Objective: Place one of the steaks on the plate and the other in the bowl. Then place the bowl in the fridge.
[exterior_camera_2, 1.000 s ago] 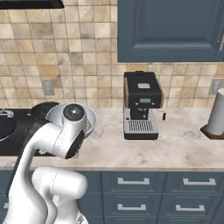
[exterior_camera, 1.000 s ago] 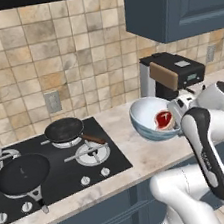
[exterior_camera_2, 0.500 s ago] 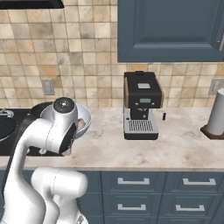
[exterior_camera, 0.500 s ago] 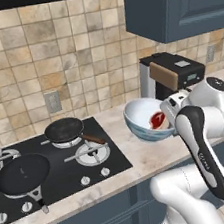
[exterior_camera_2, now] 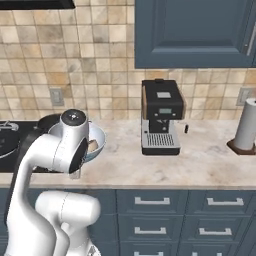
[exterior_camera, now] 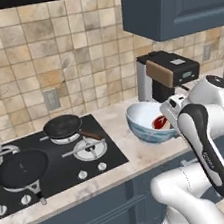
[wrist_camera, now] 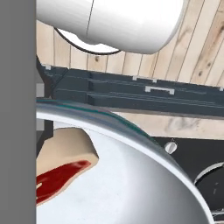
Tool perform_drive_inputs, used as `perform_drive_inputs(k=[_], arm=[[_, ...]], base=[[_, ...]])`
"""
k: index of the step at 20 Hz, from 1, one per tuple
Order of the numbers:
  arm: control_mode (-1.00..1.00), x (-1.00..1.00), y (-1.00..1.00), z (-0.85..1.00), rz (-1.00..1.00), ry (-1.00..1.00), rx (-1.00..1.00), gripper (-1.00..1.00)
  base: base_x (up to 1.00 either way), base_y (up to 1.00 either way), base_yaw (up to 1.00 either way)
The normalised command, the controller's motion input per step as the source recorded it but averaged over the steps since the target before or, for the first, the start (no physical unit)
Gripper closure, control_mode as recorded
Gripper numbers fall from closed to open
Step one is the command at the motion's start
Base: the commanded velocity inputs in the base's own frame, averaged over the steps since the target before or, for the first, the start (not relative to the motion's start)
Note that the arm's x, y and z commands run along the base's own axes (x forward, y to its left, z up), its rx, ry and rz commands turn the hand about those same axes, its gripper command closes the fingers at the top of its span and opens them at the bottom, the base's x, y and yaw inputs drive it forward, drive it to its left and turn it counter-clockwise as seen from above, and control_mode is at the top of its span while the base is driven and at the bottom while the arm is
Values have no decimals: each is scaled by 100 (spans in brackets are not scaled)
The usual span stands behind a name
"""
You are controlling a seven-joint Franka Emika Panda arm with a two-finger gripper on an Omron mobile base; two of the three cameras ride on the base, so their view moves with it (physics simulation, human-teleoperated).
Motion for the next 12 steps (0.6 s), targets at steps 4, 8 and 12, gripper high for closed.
perform_drive_inputs(k=[4,8,12], arm=[[100,0,0,0,0,0,0,100],[100,0,0,0,0,0,0,100],[100,0,0,0,0,0,0,100]], base=[[-49,-15,0],[-24,-28,-26],[-7,-25,-51]])
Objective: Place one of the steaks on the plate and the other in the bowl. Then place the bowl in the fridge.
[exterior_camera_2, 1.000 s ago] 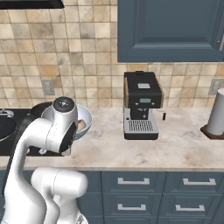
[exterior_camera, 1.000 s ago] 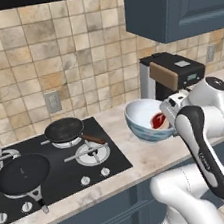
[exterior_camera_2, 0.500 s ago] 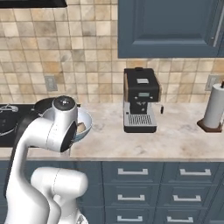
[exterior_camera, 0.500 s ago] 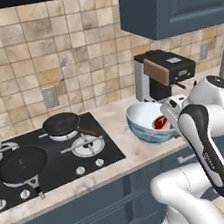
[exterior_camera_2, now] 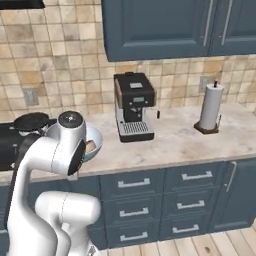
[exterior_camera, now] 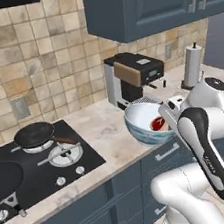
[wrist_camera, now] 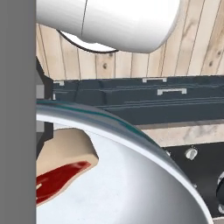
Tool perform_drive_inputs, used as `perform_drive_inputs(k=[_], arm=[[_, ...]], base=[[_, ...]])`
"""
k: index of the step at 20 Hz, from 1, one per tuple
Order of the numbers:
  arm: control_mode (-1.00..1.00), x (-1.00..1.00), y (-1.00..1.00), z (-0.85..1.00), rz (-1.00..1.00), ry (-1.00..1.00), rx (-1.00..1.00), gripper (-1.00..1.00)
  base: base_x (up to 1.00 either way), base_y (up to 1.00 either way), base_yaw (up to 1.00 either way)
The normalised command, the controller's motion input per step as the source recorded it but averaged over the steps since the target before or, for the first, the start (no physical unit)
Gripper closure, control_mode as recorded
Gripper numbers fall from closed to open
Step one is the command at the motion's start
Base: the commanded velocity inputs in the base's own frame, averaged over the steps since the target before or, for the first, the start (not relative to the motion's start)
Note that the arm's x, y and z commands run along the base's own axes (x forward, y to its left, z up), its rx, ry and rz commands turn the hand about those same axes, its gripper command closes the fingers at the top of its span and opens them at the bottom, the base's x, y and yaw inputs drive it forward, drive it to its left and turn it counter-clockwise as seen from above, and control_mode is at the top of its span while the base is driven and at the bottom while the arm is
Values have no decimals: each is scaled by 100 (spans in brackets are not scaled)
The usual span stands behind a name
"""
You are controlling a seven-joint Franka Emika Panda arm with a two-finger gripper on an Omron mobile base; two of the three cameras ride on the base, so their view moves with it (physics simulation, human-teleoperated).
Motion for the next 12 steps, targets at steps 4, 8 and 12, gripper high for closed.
perform_drive_inputs(k=[4,8,12], arm=[[100,0,0,0,0,0,0,100],[100,0,0,0,0,0,0,100],[100,0,0,0,0,0,0,100]], base=[[0,-28,-54],[2,-23,-59],[15,-25,-51]])
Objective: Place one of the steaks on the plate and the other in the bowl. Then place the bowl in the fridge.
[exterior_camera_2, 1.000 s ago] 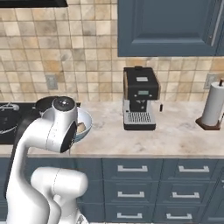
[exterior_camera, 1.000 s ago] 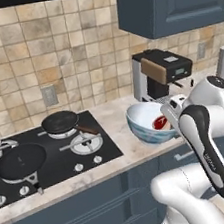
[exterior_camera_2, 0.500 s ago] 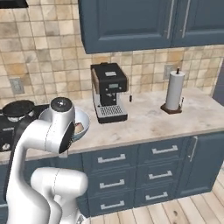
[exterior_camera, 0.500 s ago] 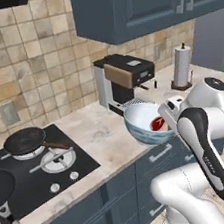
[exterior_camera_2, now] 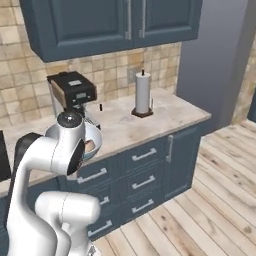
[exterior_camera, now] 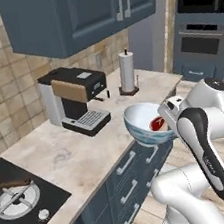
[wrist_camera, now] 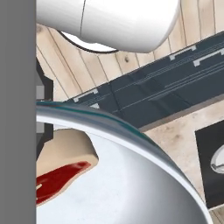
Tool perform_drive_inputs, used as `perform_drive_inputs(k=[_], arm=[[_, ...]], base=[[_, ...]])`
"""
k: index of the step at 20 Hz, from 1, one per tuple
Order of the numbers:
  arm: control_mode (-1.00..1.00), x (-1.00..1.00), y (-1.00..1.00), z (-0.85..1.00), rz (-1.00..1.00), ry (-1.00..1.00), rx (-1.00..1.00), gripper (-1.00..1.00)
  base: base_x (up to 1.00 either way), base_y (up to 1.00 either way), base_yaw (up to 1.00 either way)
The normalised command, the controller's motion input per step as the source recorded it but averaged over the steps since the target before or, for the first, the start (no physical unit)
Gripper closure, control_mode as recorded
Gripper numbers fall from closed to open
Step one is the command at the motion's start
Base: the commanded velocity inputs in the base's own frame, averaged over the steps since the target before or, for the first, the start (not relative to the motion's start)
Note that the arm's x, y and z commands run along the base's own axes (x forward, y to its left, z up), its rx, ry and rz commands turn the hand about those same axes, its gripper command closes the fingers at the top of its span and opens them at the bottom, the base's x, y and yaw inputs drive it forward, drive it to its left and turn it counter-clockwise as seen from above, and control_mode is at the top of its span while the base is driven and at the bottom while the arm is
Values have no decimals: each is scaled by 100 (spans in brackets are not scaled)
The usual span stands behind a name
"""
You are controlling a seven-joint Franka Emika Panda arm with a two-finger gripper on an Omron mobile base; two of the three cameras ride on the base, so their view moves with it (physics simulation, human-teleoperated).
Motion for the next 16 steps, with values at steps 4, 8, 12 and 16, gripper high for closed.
perform_drive_inputs(k=[4,8,12,16], arm=[[100,0,0,0,0,0,0,100],[100,0,0,0,0,0,0,100],[100,0,0,0,0,0,0,100],[100,0,0,0,0,0,0,100]], base=[[31,-22,-48],[37,-30,-51],[51,-27,-51],[63,-16,-49]])
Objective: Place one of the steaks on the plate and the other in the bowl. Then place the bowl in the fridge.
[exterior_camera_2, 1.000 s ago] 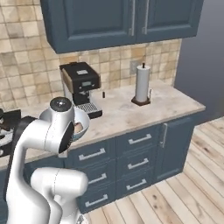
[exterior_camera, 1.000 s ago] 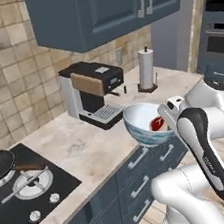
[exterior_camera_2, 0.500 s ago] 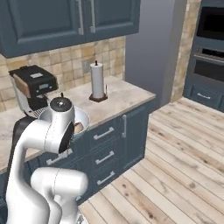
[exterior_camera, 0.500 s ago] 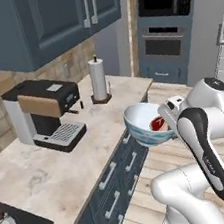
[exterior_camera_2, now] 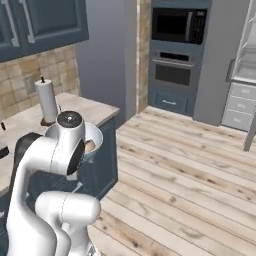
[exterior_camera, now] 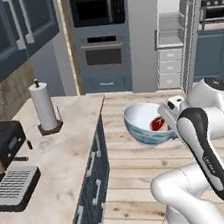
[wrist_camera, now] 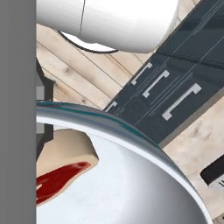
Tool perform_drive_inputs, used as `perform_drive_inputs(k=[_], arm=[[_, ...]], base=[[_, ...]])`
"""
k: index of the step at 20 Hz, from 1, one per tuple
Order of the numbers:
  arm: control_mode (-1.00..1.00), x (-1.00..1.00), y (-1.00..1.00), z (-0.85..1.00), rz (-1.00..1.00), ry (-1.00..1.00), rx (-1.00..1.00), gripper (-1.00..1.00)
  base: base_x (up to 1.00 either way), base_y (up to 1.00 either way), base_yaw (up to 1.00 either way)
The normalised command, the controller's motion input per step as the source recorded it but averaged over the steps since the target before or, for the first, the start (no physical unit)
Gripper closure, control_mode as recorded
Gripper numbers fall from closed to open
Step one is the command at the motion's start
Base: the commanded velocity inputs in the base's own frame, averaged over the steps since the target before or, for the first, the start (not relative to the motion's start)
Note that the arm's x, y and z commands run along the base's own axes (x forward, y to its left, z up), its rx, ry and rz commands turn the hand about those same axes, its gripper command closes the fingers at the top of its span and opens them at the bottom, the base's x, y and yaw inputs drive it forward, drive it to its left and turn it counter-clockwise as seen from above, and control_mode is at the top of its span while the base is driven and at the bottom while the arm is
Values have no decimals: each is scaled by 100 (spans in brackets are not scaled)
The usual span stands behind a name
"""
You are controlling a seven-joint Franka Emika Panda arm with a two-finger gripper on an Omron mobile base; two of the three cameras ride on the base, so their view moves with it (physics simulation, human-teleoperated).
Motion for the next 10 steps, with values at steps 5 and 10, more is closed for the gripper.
perform_drive_inputs(k=[5,10], arm=[[100,0,0,0,0,0,0,100],[100,0,0,0,0,0,0,100]], base=[[79,-1,-42],[94,15,-35]])
